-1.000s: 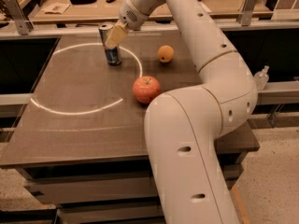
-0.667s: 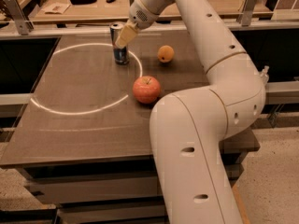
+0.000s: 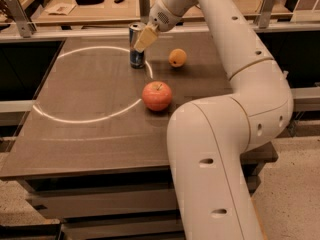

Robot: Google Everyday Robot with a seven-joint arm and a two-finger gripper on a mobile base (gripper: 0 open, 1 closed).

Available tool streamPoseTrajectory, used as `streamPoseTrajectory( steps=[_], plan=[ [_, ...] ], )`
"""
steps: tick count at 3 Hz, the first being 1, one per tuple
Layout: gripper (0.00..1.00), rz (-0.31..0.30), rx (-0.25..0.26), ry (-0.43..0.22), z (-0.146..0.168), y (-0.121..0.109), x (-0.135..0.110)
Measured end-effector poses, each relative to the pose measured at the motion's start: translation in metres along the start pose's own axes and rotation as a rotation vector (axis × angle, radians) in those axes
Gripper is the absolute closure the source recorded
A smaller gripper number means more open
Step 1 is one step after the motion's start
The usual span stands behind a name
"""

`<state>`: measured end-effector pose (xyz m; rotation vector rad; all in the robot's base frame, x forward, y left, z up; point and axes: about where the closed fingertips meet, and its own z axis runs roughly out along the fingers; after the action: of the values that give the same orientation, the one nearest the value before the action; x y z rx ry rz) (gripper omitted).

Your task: Move redbull can near orange

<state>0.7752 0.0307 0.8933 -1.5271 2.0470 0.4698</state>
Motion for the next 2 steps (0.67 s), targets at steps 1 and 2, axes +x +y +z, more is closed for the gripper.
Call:
streamPoseTrajectory(
  steps=[1, 2],
  plan=[
    [1.0, 0.013, 0.015, 0.02, -0.0084, -0.0058, 0.0151],
    [1.0, 0.013, 0.015, 0.021, -0.0085, -0.0058, 0.0154]
  ],
)
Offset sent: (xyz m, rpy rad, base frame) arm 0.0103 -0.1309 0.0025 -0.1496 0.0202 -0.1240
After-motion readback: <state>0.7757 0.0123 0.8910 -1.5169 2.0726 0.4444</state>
